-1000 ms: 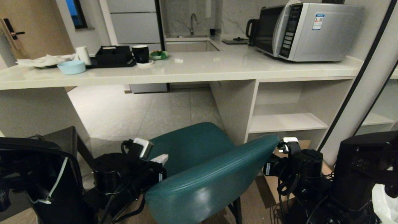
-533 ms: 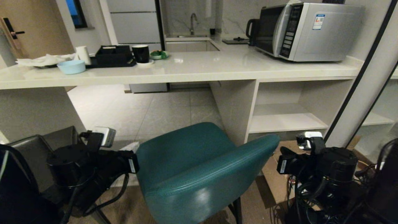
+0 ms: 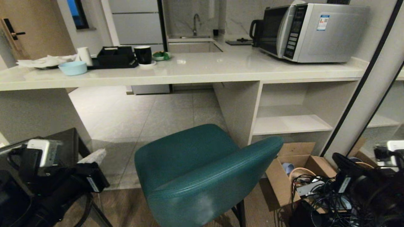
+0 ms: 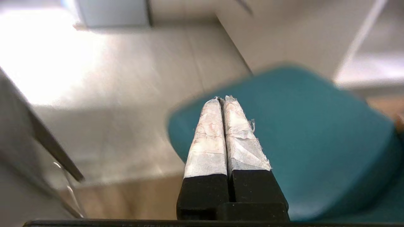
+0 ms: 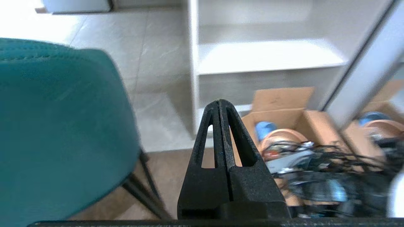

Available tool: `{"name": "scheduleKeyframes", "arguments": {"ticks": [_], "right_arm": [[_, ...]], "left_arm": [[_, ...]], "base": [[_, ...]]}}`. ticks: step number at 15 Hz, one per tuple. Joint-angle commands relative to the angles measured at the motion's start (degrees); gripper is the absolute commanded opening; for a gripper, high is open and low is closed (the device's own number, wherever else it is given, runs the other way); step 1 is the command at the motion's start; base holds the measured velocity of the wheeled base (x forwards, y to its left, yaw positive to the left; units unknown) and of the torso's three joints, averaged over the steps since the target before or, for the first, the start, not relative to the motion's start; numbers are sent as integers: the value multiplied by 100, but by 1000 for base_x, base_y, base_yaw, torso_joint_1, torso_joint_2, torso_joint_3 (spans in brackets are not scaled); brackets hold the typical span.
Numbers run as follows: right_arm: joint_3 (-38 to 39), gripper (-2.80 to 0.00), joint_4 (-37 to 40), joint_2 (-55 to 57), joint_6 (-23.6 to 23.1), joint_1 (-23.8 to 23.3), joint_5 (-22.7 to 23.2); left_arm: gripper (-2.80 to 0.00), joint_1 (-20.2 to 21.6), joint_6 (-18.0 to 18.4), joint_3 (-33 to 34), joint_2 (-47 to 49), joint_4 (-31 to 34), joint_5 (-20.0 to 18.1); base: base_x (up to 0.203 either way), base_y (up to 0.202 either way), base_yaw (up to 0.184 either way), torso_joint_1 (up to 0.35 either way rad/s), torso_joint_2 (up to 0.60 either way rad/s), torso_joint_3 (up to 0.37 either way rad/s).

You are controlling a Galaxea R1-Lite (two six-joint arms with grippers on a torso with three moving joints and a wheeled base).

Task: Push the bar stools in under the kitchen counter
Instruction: Push the gray chair back under the dining table

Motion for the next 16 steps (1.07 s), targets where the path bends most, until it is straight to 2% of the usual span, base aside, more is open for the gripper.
{"name": "scheduleKeyframes", "arguments": {"ticks": [1,3,4,6,8,10,13,16], "right_arm": [[92,-280,374,-1247,-145,-179,-13],[115,-280,820,-2049,-444,-560,-12],[119,-280,971,-2410,-641,-900,-5],[40,-280,1154,-3054,-968,-1391,28],[-180,-280,1720,-3818,-1077,-1543,38],[-607,-280,3032,-4763,-1094,-1626,44],[-1407,-280,5310,-6073,-1070,-1711,101],[-1785,-280,6559,-6844,-1068,-1814,126]], "left_arm": [[-280,49,35,142,-752,-24,67],[-280,64,140,127,-1514,385,126],[-280,82,169,87,-1949,787,146],[-280,208,197,-93,-2861,1812,166],[-280,314,203,-471,-3893,3020,164],[-280,620,195,-841,-4782,4109,102],[-280,973,196,-1114,-5764,4953,-146],[-280,1036,202,-1352,-6720,6159,-459]], "base": [[0,0,0,0,0,0],[0,0,0,0,0,0],[0,0,0,0,0,0],[0,0,0,0,0,0],[0,0,0,0,0,0],[0,0,0,0,0,0],[0,0,0,0,0,0],[0,0,0,0,0,0]]}}
